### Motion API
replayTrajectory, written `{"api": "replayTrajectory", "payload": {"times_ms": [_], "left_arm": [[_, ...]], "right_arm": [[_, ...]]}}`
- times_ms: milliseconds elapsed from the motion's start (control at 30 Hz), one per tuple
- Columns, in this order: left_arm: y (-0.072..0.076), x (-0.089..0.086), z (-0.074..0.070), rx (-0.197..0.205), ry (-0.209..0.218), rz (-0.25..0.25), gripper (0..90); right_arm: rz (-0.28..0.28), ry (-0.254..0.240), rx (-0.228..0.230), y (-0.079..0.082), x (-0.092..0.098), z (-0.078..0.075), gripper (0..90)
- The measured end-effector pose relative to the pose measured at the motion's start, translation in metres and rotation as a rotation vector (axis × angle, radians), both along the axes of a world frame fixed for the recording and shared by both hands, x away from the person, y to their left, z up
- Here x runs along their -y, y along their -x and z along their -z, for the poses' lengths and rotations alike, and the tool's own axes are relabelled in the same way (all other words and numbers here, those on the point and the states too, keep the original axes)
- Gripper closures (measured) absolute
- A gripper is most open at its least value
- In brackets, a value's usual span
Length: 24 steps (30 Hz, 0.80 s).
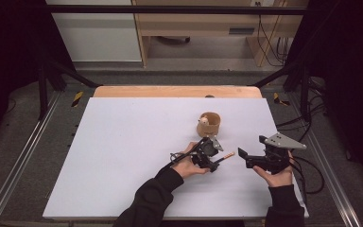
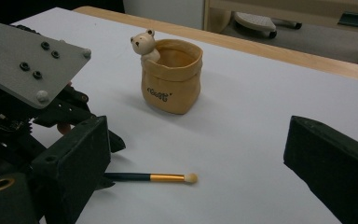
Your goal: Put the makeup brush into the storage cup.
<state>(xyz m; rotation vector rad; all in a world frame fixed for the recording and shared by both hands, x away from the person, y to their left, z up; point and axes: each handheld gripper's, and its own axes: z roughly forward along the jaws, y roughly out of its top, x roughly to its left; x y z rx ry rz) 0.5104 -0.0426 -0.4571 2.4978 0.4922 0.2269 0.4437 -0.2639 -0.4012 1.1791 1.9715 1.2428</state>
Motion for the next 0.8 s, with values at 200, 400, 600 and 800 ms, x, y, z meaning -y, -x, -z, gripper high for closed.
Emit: {"api": "replayTrajectory", "payload": {"times_ms": [200,400,600,800], "left_arm": [[0.0002,0.003,0.0007,-0.012,-0.01,0.012,58.9],[0.0001,0.0051,0.0016,-0.022,-0.015,0.023,66.8],[-0.0015,0.0063,0.0026,-0.03,-0.016,0.02,71.4],[-0.0025,0.0081,0.0027,-0.035,-0.021,0.02,73.6]], "right_arm": [[-0.001,0.002,0.001,-0.0001,0.0,0.0001,7.3],[-0.003,0.007,0.001,-0.0004,-0.0001,0.0004,7.4],[-0.004,0.005,-0.001,-0.0004,-0.0003,0.0004,7.4],[-0.003,0.005,-0.003,-0.0004,-0.0004,0.0005,7.4]]}}
